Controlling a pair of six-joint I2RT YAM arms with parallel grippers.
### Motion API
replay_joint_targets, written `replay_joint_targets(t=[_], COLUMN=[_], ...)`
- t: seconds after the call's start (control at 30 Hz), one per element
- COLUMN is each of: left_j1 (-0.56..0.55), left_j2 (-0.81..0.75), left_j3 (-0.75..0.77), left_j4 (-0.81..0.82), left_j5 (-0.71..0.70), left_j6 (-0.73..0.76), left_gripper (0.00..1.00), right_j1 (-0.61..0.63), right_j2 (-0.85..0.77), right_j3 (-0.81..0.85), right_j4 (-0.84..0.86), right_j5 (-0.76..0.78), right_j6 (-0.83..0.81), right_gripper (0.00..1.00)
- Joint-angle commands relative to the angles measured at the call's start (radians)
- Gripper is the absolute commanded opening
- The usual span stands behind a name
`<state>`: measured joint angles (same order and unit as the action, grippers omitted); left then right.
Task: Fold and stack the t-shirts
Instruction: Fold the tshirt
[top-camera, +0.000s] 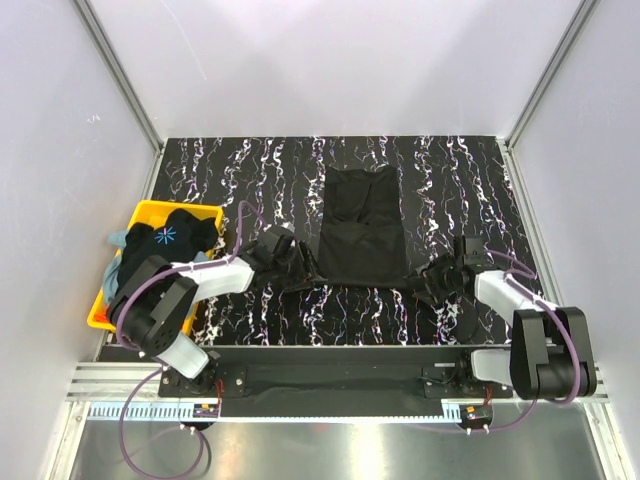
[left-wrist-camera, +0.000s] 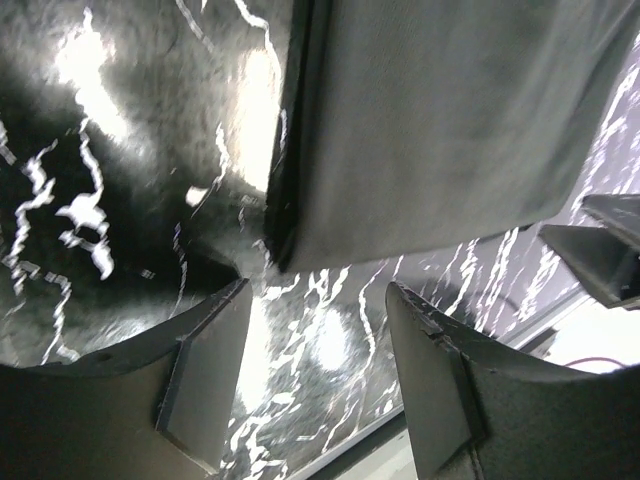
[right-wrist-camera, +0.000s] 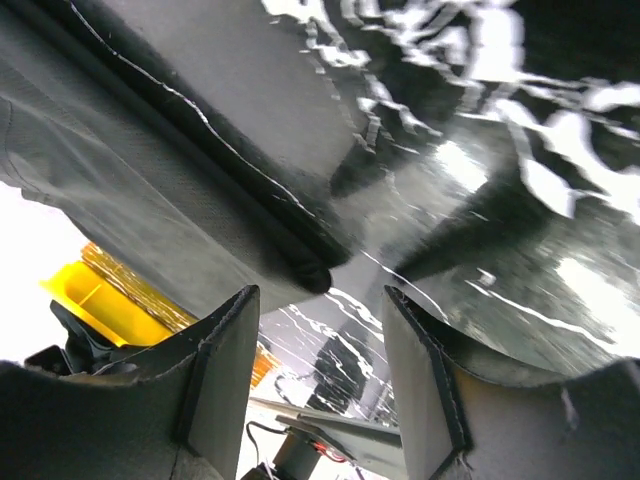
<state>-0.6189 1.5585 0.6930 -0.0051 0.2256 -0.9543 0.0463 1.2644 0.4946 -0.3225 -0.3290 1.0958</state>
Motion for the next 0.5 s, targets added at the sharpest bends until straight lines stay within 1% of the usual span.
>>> replay_joint_targets(t=[0.0, 0.07, 0.2, 0.23, 0.3, 0.47], left_j1=[-0.002, -0.002, -0.002, -0.004, -0.004, -0.007], left_j2=[0.032, 0.049, 0.061, 0.061, 0.058, 0.058], left_j3=[-0.024, -0.023, -0.024, -0.024, -0.024, -0.013], left_j4=[0.108, 0.111, 0.111, 0.106, 0.09, 0.048], left_j5=[-0.046, -0.045, -0.052, -0.057, -0.065, -0.088], left_j6=[-0.055, -0.064, -0.066, -0.066, -0.067, -0.061], left_gripper=[0.62, 0.62, 0.59, 0.56, 0.54, 0.54], right_j1=[0.038, 0.058, 0.086, 0.084, 0.087, 0.087], right_j2=[0.044, 0.082, 0.099, 0.095, 0.084, 0.027], right_j3=[0.002, 0.005, -0.007, -0.014, -0.024, -0.053], right_j4=[0.103, 0.12, 0.137, 0.138, 0.138, 0.131], right_j5=[0.024, 0.027, 0.068, 0.074, 0.09, 0.122], right_j6=[0.038, 0.042, 0.059, 0.061, 0.065, 0.079], right_gripper=[0.59, 0.58, 0.57, 0.57, 0.56, 0.53])
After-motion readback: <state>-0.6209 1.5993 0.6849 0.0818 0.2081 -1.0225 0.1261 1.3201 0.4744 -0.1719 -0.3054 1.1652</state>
